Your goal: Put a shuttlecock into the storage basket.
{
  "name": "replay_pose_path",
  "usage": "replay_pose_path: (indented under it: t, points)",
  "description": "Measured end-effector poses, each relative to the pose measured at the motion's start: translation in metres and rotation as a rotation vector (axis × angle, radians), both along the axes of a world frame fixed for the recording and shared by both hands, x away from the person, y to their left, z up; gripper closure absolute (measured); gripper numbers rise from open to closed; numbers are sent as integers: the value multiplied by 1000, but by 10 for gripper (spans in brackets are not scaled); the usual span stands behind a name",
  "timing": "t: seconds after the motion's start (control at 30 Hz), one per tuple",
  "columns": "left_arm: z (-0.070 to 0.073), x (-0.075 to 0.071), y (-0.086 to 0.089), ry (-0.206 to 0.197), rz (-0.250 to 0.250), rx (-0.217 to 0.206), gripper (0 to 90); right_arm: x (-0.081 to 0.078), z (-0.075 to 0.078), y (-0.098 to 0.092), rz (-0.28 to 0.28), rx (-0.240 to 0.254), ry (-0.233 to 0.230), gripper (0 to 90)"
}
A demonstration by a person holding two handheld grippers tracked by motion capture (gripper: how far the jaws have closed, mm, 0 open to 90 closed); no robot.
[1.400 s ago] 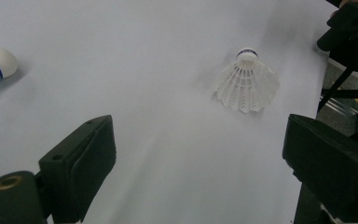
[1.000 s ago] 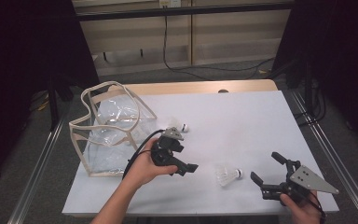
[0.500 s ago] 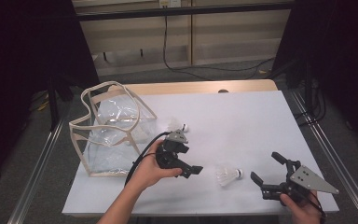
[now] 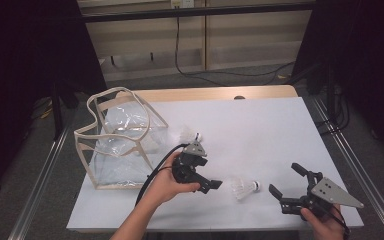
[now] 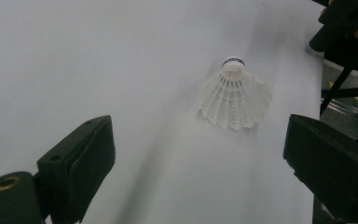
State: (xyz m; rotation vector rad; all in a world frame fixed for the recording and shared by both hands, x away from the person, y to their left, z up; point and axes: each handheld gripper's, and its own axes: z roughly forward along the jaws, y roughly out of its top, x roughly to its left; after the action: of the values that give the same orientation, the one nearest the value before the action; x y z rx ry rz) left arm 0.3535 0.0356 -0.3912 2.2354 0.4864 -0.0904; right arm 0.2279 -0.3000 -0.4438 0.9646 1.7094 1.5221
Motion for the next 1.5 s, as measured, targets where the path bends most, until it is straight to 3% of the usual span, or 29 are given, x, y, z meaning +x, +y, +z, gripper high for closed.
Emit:
replay_pose_path:
  t: [1.17, 1.5]
  points:
    - [-4, -6, -11, 17, -20, -34, 90, 4, 0, 3, 8, 0, 6, 6]
    - [-6, -9, -14, 20, -34, -25, 90, 4, 0, 1, 2, -4, 3, 6]
